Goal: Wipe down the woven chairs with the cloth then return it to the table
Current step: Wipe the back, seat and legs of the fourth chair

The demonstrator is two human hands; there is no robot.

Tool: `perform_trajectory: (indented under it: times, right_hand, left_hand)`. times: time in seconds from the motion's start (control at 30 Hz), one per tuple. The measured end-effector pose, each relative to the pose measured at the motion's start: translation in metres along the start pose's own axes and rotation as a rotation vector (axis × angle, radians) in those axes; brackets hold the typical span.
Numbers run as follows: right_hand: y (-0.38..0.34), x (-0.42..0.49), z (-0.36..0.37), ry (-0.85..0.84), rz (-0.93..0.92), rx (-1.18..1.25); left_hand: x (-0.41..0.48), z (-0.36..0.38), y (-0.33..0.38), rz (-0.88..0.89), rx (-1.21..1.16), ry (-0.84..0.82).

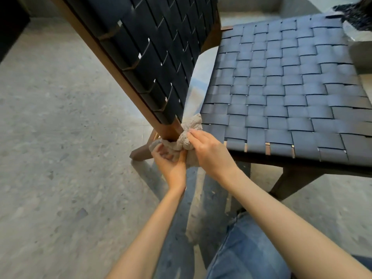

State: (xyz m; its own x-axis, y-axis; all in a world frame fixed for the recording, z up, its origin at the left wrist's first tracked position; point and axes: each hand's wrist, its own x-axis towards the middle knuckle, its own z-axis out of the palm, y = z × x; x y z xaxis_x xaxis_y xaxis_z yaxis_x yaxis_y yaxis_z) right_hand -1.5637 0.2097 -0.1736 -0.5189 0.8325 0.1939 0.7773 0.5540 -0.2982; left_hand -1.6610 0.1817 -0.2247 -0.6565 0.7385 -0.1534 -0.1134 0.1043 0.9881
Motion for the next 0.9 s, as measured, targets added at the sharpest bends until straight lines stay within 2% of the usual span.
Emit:
perform_trajectory:
  times: [0.13,0.23,0.5,0.67,0.8,0.9]
  right_hand:
    - [0.010,-0.017,-0.024,0.034,-0.049,-0.083]
    - [0.027,-0.036,-0.044,0.109,-0.040,-0.143]
    - [0.071,-0.103,-0.084,0.244,0.138,-0.276]
    - [0.101,-0.143,-0.106,0.439,0.250,-0.354]
    - [0.118,-0.172,-0.127,0.568,0.451,-0.347]
    - [0.126,-0.195,-0.145,0.648,0.623,-0.367]
  left_hand:
    - [-0.028,0.023,0.003,0.061,0.049,-0.067]
    - [-0.047,0.041,0.006,0.191,0.090,-0.116]
    - [-0.094,0.082,0.018,0.550,0.373,-0.366]
    - [-0.132,0.112,0.034,0.665,0.426,-0.643]
    - [-0.151,0.145,0.052,0.824,0.441,-0.857]
    - [-0.171,0.178,0.068,0.871,0.437,-1.040]
